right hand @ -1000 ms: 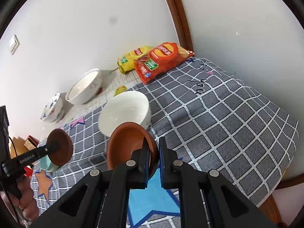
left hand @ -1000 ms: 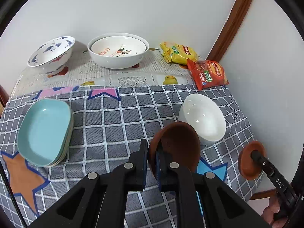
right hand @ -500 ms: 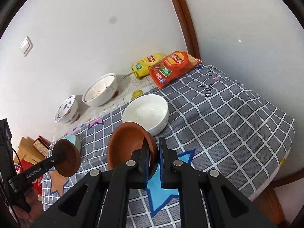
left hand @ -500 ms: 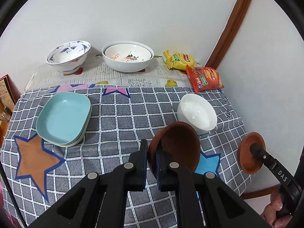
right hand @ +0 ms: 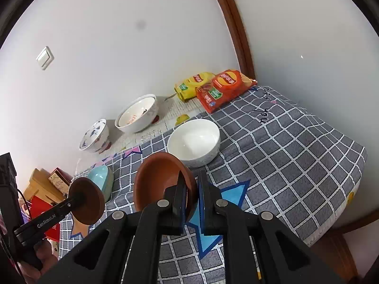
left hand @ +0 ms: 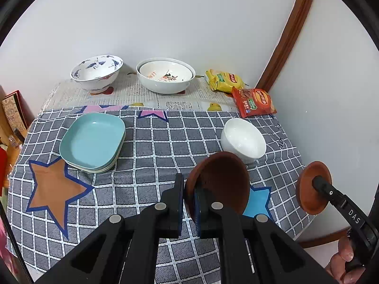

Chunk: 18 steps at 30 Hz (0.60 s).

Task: Organize plates and bowls
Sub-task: 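Lift both brown bowls and carry them toward the white bowl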

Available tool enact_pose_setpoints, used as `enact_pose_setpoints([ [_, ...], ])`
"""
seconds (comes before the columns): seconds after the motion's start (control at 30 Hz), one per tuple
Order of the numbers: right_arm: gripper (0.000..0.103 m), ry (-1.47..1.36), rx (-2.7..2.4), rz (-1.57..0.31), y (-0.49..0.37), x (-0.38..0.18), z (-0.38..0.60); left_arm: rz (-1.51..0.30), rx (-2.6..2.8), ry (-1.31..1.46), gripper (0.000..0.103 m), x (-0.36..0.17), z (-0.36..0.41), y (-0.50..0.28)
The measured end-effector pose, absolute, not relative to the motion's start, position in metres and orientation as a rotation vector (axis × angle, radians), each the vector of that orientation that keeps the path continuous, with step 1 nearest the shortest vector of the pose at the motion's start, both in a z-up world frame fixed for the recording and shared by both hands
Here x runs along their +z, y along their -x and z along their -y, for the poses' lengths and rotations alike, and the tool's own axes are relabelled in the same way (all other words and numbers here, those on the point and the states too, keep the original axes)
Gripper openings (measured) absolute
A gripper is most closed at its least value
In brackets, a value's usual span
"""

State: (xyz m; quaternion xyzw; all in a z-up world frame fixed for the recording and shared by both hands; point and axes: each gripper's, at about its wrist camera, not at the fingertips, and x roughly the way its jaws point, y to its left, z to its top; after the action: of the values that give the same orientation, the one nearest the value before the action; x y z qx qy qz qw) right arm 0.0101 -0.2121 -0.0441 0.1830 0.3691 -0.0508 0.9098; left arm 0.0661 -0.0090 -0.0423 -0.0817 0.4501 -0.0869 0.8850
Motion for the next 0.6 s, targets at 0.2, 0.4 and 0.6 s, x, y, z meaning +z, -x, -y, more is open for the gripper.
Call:
enact_pose_setpoints([
  [0.2,0.009,-0.373,-0.099,-0.754,-0.01,-0.036,0.211,-0.924,-0.177,0.171,0.008,-0.035,0.007,-0.064],
  [0.4,0.009,-0.381,-0.108,-0.741,-0.009,-0.03,0.216,-0.91,-0.171,0.169,0.008,-0.028,0.004,-0.062],
  [0.6,0.009,-0.394,-0.108,-0.753,-0.007,-0.034,0.217,-0.908,-0.171,0.164,0.008,-0.024,0.005,-0.059],
])
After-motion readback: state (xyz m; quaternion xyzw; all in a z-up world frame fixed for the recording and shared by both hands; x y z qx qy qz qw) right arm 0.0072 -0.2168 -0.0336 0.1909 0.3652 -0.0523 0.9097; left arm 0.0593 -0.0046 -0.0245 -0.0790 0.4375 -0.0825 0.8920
